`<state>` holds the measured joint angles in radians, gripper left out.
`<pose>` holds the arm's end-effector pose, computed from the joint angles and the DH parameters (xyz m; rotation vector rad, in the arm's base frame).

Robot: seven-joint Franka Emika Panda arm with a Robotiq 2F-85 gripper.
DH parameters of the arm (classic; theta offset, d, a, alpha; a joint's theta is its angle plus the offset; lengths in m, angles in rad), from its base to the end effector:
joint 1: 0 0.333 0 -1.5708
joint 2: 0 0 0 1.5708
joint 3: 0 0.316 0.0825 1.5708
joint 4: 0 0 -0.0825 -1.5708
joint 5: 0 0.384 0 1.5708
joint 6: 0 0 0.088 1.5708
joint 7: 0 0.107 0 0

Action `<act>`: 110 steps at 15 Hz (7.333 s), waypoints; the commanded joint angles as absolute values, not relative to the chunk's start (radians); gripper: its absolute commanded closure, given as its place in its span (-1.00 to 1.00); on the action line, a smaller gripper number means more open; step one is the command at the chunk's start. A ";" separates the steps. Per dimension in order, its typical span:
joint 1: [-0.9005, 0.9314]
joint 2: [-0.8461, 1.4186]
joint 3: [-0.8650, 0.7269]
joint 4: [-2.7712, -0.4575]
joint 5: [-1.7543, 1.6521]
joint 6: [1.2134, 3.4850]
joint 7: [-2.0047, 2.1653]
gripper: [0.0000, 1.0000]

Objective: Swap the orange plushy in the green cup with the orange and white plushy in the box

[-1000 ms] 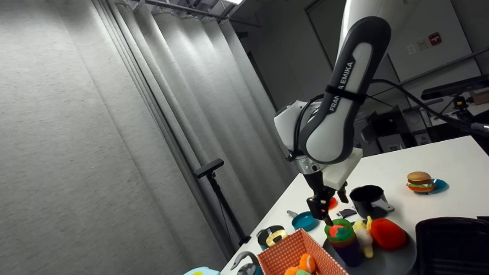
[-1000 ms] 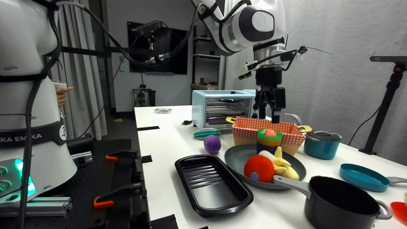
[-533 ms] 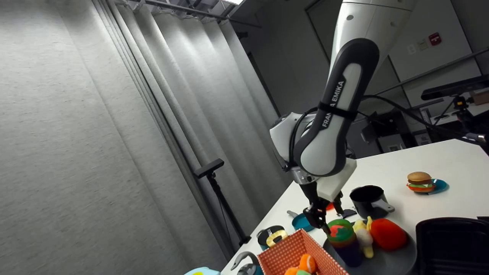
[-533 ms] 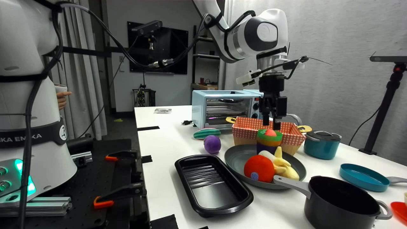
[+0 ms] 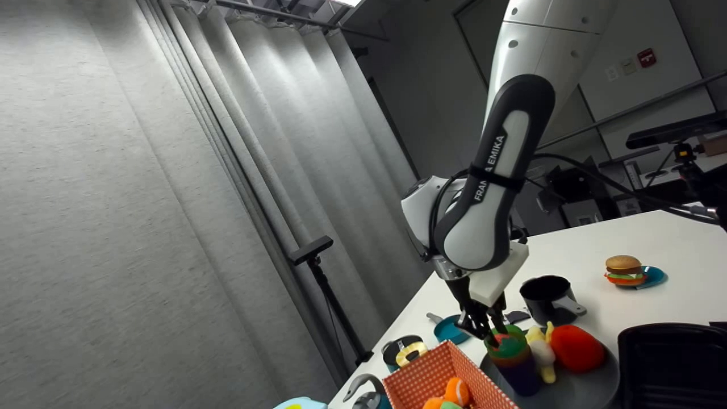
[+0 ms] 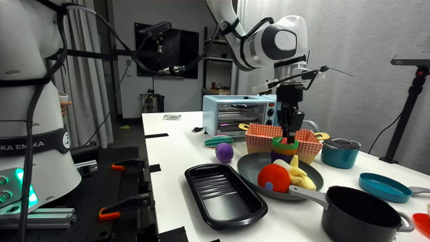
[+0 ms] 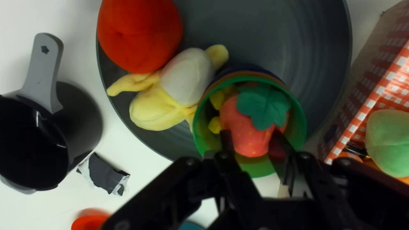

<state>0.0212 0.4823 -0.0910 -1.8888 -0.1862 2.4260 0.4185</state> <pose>0.6389 -0.0420 0.2558 2.9404 -0.5038 0.1236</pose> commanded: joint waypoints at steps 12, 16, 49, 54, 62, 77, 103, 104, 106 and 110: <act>0.051 0.403 -0.159 -1.918 -0.197 2.462 0.455 0.98; 0.068 0.357 -0.152 -1.932 -0.224 2.491 0.453 0.98; 0.162 0.189 -0.073 -2.152 -0.234 2.503 0.419 -1.00; 0.149 0.133 -0.059 -2.252 -0.224 2.508 0.403 -1.00; 0.144 0.184 -0.058 -2.192 -0.248 2.515 0.418 -1.00; 0.184 0.514 -0.085 -1.776 -0.240 2.457 0.397 -1.00; 0.123 0.921 -0.111 -1.279 -0.175 2.223 0.330 -1.00; 0.125 0.925 -0.111 -1.273 -0.175 2.219 0.330 -1.00; 0.126 0.932 -0.110 -1.265 -0.175 2.208 0.330 -1.00; 0.124 0.948 -0.112 -1.256 -0.176 2.200 0.328 -1.00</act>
